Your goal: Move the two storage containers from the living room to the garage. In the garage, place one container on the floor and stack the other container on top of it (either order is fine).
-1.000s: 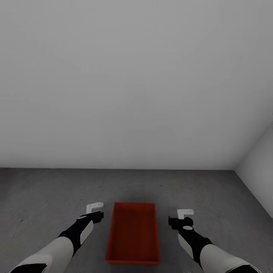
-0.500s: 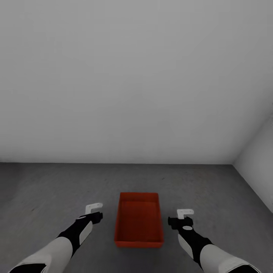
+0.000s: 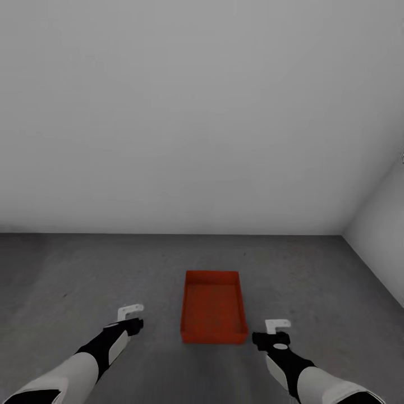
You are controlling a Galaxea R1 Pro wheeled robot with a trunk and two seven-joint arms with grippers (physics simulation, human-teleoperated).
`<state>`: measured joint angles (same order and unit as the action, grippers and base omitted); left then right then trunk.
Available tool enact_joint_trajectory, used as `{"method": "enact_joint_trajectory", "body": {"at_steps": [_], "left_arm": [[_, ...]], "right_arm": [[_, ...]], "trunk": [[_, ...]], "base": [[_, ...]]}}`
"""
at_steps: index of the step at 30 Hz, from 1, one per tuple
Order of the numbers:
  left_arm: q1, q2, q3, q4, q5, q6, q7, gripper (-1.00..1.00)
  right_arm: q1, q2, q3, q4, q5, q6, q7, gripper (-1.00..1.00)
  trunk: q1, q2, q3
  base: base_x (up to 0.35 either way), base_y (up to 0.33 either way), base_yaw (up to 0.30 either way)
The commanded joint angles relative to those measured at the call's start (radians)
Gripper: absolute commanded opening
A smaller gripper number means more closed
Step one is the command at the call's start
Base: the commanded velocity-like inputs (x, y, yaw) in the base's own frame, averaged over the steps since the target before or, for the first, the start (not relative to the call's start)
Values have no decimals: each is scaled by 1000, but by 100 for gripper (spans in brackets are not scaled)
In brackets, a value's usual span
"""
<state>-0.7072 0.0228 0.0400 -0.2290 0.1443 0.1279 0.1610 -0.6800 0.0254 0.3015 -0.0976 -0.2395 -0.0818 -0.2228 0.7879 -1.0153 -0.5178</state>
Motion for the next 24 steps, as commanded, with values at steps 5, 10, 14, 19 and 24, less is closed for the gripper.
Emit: {"method": "enact_joint_trajectory", "body": {"at_steps": [5, 10, 14, 19, 24], "left_arm": [[0, 21, 2, 105, 8, 4, 1, 100], [6, 62, 2, 205, 13, 6, -2, 100], [12, 81, 2, 225, 17, 6, -2, 100], [85, 84, 1, 229, 18, 5, -6, 100], [238, 79, 2, 230, 27, -44, -13, 100]], "right_arm": [[0, -3, 9, 102, -9, -8, 0, 100], [-4, -7, 10, 127, -8, -1, 1, 100], [75, -14, 10, 131, -6, 1, 0, 100], [209, -22, 13, 131, -3, -3, 2, 100], [355, -44, 16, 131, 1, -17, 37, 100]], "trunk": [[-1, -1, -1], [-1, -1, -1], [-1, -1, -1], [-1, -1, -1], [-1, -1, -1]], "base": [[-303, 129, 0], [-171, 54, 0], [-27, 8, 0], [-5, 1, 0], [-1, 0, 0]]}}
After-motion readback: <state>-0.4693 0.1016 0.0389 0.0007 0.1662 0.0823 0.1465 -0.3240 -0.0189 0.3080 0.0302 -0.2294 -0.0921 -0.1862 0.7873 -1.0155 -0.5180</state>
